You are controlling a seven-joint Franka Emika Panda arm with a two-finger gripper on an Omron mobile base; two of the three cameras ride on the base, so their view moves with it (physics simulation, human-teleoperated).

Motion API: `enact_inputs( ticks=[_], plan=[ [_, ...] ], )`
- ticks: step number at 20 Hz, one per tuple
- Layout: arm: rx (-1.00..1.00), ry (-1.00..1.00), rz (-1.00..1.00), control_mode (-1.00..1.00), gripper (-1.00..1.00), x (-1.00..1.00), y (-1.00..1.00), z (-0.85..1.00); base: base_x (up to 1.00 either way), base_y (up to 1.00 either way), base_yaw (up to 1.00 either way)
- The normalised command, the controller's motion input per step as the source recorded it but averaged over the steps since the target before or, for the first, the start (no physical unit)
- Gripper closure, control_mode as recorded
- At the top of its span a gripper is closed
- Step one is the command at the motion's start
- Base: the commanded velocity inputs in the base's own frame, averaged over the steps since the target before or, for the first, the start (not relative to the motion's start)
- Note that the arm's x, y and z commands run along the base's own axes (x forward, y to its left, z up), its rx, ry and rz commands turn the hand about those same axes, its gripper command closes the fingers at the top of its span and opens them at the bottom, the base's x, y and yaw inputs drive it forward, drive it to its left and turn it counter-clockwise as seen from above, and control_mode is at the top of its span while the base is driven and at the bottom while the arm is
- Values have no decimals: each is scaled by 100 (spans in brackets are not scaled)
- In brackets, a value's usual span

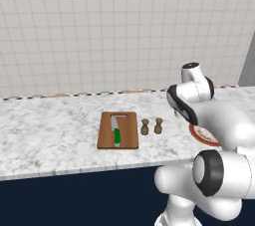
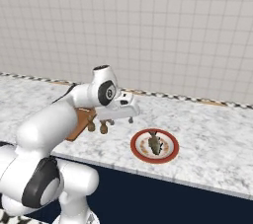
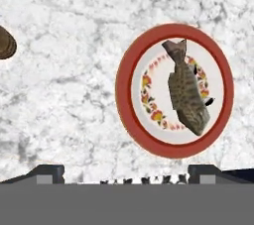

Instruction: Pick up the knife from the drawer and place it on the cutting board. Then place the meat from the plate to the cutting board.

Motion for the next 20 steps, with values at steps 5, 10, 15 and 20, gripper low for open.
enact_inputs(
  ticks=[5,10,15,20],
  plan=[
    [0,17,1,-100,-100,-1,-100,-41,0,0,0],
    [9,1,18,-100,-100,4,-100,-63,0,0,0],
    [7,2,17,-100,-100,13,-36,-49,0,0,0],
    [3,0,8,-100,-100,27,-15,-41,0,0,0]
  ],
)
